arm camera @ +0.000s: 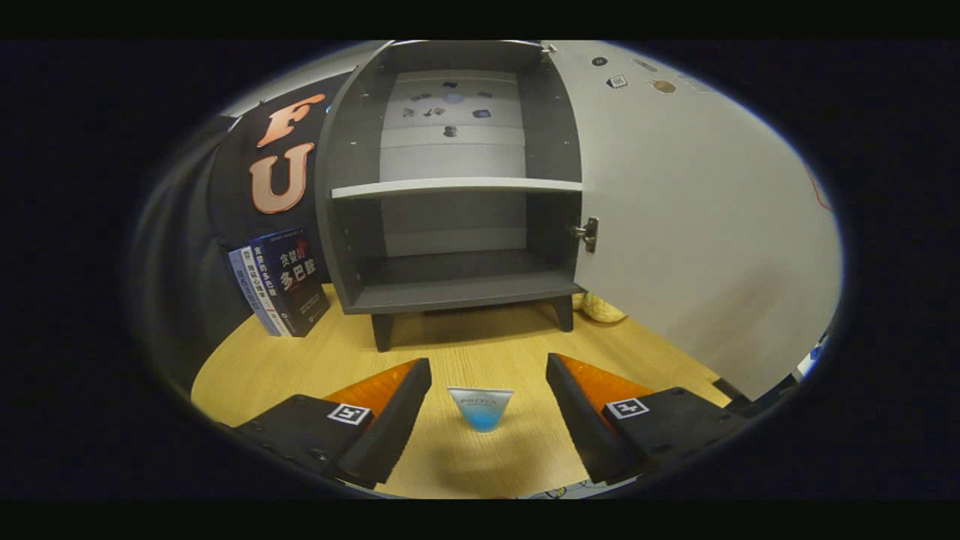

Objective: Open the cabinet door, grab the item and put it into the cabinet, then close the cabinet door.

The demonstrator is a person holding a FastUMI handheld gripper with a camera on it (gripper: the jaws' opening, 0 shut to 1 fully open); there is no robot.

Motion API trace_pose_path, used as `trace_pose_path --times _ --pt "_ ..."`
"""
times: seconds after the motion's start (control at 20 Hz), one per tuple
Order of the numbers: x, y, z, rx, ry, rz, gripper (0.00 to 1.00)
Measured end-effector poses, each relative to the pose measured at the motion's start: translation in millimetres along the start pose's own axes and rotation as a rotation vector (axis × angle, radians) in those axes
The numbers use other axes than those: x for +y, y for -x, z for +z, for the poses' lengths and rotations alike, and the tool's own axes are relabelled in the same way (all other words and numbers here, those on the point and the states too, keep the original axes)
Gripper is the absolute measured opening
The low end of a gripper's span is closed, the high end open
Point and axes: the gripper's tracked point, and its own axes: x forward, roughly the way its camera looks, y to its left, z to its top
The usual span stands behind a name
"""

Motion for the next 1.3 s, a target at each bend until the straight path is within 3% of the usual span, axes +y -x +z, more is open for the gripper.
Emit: trace_pose_path --times 0.4,0.5,0.65,0.75,0.95,1.3 --pt "-0.7 -43.4 -59.1 0.132 -0.02 0.007 0.98" --pt "0.3 -48.9 -80.0 0.194 -0.012 0.009 0.9" --pt "-2.1 -52.7 -83.0 0.207 -0.029 0.011 0.58" --pt "-3.6 -51.3 -82.6 0.228 -0.037 0.015 0.54" --pt "-7.2 -41.0 -46.3 0.197 -0.027 0.021 0.54" --pt "-12.8 -8.3 71.1 0.139 0.009 0.046 0.54"
